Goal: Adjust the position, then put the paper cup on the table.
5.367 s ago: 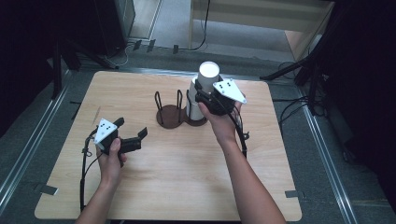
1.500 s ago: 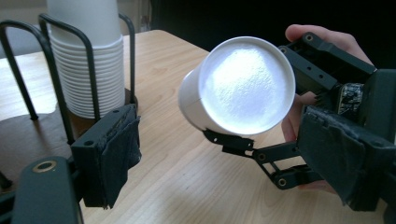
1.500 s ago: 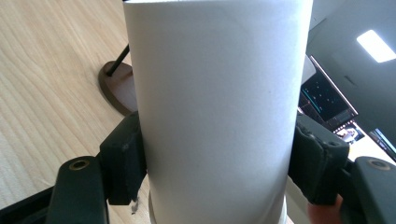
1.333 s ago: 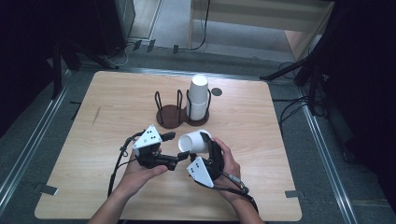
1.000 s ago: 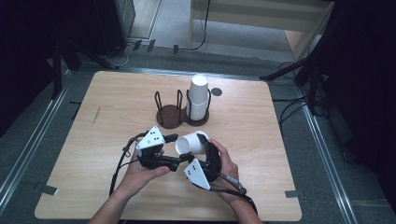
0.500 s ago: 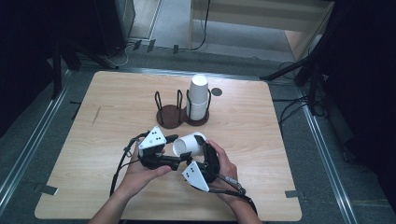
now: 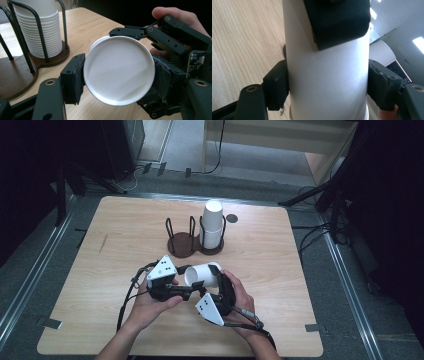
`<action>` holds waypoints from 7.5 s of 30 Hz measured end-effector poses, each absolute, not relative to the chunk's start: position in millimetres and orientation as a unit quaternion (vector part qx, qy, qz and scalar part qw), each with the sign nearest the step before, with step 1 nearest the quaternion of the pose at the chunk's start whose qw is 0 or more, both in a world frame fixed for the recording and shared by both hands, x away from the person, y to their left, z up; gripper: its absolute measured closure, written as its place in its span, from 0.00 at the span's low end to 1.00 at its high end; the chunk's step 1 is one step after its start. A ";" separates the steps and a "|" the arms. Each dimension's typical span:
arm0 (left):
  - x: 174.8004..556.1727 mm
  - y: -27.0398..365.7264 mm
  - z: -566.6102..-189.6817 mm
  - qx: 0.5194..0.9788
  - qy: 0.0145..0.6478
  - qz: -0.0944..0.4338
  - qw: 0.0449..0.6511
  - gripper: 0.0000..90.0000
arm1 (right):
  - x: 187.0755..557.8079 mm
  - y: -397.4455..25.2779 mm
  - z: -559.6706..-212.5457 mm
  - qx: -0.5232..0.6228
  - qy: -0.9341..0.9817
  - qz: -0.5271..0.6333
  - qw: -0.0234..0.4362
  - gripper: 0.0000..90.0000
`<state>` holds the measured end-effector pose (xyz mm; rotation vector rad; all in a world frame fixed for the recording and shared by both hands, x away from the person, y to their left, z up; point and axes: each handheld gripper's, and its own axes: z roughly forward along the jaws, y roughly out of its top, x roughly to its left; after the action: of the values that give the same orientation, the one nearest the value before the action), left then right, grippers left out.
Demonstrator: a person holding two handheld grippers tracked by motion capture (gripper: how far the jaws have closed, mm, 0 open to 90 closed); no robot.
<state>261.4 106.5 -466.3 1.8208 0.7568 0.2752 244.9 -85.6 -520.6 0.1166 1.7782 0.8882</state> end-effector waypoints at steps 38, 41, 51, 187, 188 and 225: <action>269.4 130.5 -469.2 0.667 0.372 0.215 0.609 0.41 | 247.1 -106.0 -506.2 0.182 0.752 0.462 0.434 0.14; 270.3 130.9 -470.3 0.660 0.366 0.211 0.621 0.41 | 248.2 -108.3 -504.0 0.198 0.749 0.475 0.417 0.14; 271.4 133.0 -472.7 0.631 0.355 0.227 0.652 0.40 | 254.1 -112.6 -501.5 0.263 0.728 0.501 0.386 0.14; 262.3 104.5 -497.6 0.628 0.271 0.245 0.687 0.39 | 298.5 -102.3 -483.4 0.681 0.274 0.653 -0.185 0.16; 262.3 104.5 -497.6 0.628 0.271 0.245 0.687 0.39 | 298.5 -102.3 -483.4 0.681 0.274 0.653 -0.185 0.16; 263.8 131.6 -489.6 0.674 0.367 0.116 0.631 0.00 | 301.9 -106.1 -454.7 0.611 0.399 0.682 0.054 0.25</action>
<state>263.8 131.6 -489.6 1.5419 0.8399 0.2653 301.9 -106.1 -454.7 1.8552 1.2129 2.0710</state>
